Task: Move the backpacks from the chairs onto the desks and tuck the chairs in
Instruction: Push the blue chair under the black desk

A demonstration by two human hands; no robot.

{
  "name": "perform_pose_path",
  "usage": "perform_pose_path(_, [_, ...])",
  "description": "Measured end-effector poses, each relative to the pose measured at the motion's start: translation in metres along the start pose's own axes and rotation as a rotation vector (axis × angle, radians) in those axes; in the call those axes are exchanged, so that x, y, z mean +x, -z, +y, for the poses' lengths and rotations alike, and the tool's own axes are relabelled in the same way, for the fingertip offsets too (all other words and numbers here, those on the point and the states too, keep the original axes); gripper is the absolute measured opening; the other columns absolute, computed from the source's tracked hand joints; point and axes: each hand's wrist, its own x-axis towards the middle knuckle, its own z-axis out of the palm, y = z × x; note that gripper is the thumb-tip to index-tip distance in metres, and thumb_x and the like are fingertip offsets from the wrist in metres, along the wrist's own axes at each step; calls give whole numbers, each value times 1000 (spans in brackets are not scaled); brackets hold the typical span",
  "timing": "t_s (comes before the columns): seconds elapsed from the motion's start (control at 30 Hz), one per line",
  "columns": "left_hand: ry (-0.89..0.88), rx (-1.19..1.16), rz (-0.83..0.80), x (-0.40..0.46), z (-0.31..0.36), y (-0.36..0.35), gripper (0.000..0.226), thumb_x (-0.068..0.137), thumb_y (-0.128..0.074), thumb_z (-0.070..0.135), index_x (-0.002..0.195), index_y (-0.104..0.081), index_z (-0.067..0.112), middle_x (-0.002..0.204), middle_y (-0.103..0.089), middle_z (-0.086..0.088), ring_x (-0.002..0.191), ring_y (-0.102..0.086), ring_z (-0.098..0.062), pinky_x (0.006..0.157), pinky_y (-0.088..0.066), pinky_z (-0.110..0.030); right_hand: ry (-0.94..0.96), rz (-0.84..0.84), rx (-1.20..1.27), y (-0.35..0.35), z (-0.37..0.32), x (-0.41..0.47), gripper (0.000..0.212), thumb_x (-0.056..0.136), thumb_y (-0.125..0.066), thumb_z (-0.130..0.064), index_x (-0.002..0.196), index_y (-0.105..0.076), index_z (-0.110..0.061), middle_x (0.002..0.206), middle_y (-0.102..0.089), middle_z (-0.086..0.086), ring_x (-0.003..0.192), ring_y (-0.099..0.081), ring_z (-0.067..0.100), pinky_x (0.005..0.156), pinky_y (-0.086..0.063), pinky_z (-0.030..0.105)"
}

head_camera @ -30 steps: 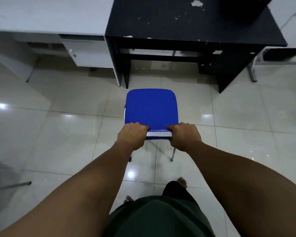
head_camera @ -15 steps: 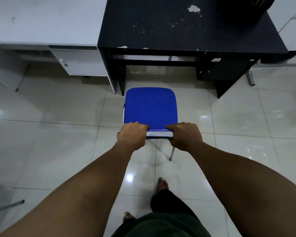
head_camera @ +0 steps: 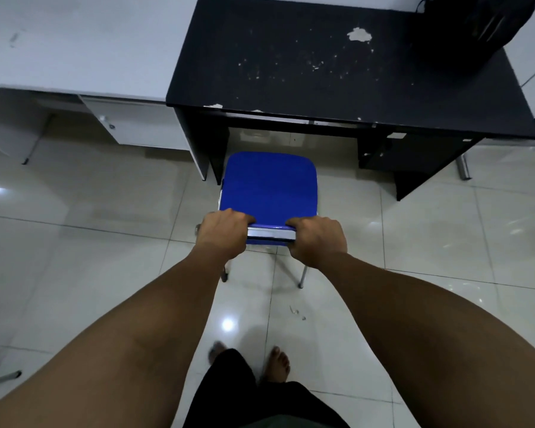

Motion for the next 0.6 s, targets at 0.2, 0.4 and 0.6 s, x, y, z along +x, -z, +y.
perform_pose_path(0.2, [-18, 8, 11, 52, -10, 13, 40, 83, -62, 22, 120, -59, 38, 93, -67, 4, 81, -63, -22, 68, -50, -32, -5, 3, -1, 11, 19, 45, 31, 86, -58, -44, 115, -65, -32, 85, -70, -7, 64, -55, 19, 59, -40, 27])
perform_pose_path(0.4, [-50, -1, 5, 99, -25, 25, 38, 83, -60, 21, 117, -59, 37, 90, -66, 4, 77, -61, -21, 64, -47, -32, -37, -14, -17, 20, 33, 90, 29, 86, -57, -45, 111, -65, -33, 83, -69, -8, 65, -59, 19, 58, -42, 27])
perform_pose_path(0.6, [-59, -56, 26, 152, -37, 35, 32, 83, -59, 23, 113, -60, 34, 86, -65, 6, 73, -59, -19, 60, -47, -32, -41, -54, -19, 32, 55, 145, 31, 89, -58, -47, 116, -62, -34, 91, -70, -9, 72, -63, 16, 65, -55, 32])
